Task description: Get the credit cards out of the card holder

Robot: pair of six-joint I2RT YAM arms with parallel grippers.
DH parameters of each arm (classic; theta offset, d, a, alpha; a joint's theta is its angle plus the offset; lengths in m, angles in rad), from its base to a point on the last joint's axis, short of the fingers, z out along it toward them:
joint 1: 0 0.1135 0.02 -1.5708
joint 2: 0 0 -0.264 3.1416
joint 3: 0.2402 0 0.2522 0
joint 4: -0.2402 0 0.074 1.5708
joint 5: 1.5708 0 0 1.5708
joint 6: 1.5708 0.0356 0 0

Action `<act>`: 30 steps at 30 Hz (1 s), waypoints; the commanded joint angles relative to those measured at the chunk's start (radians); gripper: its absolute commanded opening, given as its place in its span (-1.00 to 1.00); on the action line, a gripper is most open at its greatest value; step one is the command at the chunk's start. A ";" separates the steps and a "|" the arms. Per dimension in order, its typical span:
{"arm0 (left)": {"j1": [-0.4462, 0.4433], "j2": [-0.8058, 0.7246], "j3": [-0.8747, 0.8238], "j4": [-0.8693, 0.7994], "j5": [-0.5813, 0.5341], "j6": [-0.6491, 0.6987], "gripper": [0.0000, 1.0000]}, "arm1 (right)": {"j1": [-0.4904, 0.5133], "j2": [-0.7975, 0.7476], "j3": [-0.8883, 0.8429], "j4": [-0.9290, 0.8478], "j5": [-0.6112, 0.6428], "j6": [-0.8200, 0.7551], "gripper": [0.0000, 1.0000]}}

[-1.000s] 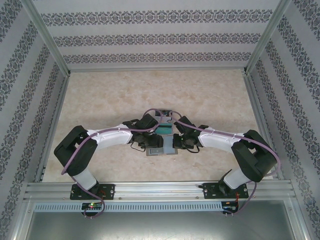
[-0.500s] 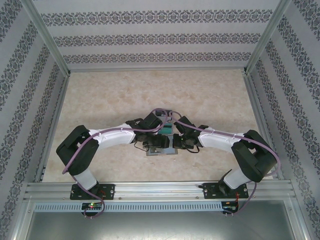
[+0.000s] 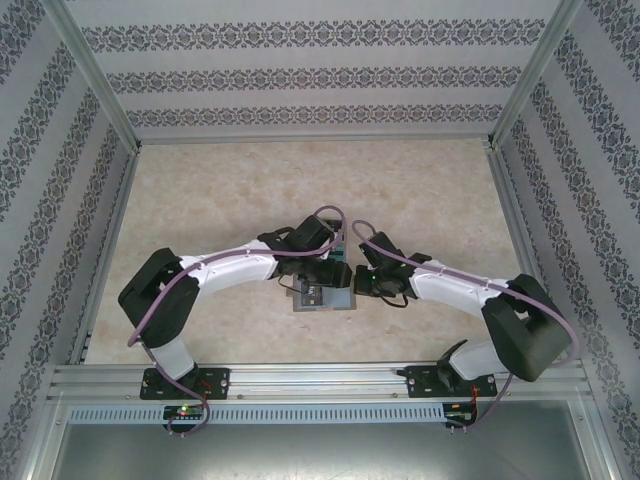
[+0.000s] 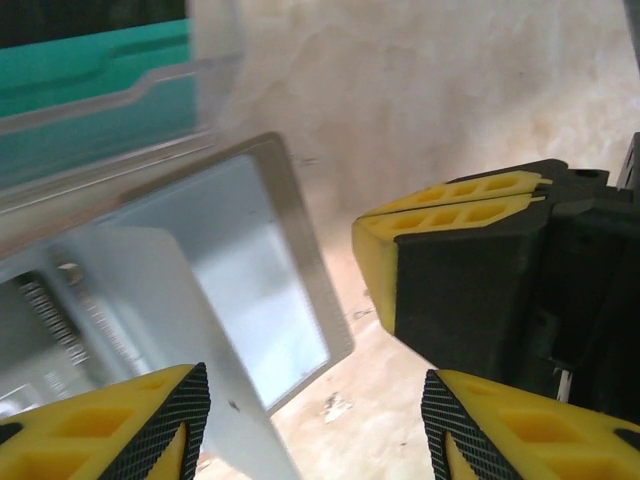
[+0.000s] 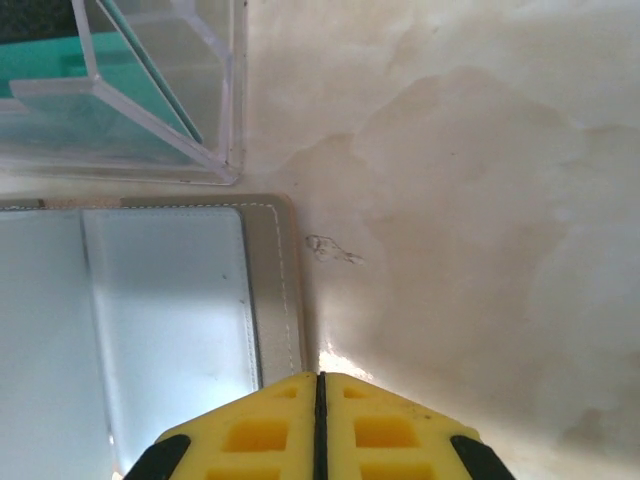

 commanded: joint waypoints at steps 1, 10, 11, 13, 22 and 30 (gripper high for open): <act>-0.020 0.053 0.034 0.014 0.052 0.031 0.17 | -0.019 -0.046 -0.023 -0.023 0.013 0.018 -0.86; -0.009 -0.036 -0.035 -0.005 -0.052 0.017 0.01 | -0.017 -0.047 -0.008 0.016 -0.050 0.015 -0.81; -0.003 -0.058 -0.052 -0.007 -0.070 0.010 0.01 | -0.012 -0.043 0.000 0.024 -0.060 0.014 -0.80; 0.008 -0.093 -0.086 -0.015 -0.099 0.002 -0.05 | 0.001 -0.036 0.020 0.043 -0.081 0.006 -0.76; 0.055 -0.143 -0.202 -0.072 -0.208 -0.023 -0.50 | 0.084 0.102 0.108 0.166 -0.217 0.030 -0.74; 0.060 -0.132 -0.237 -0.077 -0.244 -0.043 -0.58 | 0.107 0.208 0.120 0.237 -0.273 0.083 -0.70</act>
